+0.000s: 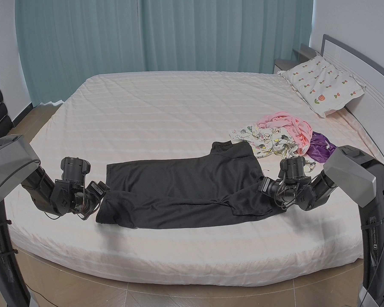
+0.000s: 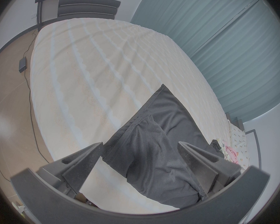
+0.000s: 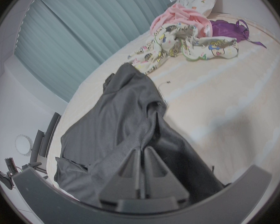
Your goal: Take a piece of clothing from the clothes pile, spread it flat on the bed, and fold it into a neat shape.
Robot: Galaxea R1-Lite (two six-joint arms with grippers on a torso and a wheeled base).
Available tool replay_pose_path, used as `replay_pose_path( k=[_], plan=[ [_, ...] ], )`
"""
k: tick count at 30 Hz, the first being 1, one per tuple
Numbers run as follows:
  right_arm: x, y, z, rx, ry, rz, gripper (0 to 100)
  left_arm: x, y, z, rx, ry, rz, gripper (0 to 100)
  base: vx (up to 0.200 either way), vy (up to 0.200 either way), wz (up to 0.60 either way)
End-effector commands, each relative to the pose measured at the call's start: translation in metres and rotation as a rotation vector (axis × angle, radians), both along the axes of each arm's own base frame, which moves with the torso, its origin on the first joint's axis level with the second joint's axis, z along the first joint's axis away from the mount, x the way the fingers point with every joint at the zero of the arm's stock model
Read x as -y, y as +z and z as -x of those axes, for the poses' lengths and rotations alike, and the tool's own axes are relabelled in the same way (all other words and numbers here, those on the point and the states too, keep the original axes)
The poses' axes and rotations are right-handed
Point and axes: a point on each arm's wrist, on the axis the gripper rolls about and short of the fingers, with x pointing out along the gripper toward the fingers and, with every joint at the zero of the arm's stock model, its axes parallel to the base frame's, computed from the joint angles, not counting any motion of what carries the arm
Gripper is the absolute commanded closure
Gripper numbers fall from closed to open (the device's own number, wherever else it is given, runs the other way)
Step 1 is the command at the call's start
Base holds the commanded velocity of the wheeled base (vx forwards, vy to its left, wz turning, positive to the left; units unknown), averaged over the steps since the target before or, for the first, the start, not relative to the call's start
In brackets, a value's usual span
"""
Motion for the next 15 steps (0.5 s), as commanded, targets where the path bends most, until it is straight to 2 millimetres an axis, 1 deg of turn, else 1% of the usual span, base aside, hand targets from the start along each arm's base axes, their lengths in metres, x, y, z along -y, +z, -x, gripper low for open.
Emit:
replay_pose_path(
  k=[1, 4, 12, 15],
  plan=[
    [0.009, 0.009, -0.001, 0.032, -0.022, -0.01, 100, 0.0, -0.007, -0.003, -0.013, 0.001, -0.003, 0, 0.0, 0.0, 0.0],
    [0.015, 0.012, 0.001, 0.063, -0.037, -0.032, 100, 0.001, -0.01, -0.01, -0.008, -0.001, -0.002, 0, 0.0, 0.0, 0.0],
    [0.018, 0.005, 0.005, 0.072, -0.048, -0.052, 100, 0.004, -0.015, -0.024, 0.001, -0.006, -0.003, 0, 0.0, 0.0, 0.0],
    [0.017, 0.005, 0.004, 0.08, -0.045, -0.056, 100, 0.007, -0.016, -0.038, 0.017, -0.01, -0.002, 0, 0.0, 0.0, 0.0]
  ],
)
